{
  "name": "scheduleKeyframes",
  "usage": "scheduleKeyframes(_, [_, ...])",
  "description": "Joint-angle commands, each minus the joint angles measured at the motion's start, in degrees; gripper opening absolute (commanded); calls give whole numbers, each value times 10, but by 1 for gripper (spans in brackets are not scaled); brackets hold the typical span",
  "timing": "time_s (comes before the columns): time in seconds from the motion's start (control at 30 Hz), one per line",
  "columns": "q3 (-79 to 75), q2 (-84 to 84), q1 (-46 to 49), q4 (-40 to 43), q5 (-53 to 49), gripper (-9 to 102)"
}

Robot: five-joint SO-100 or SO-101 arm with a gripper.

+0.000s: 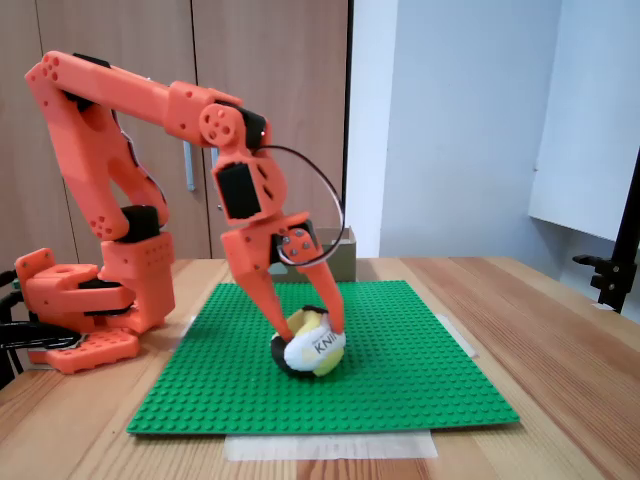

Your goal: Pick the ball and put it in the box.

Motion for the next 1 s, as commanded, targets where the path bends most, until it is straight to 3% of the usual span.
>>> scheduleKeyframes(0.0, [3,11,-2,-6,-11,26])
scheduleKeyframes(0.33, [30,13,-5,-40,-34,25])
scheduleKeyframes(0.63, [39,23,-9,-55,-70,8])
scheduleKeyframes(0.97, [8,40,-14,-40,-64,3])
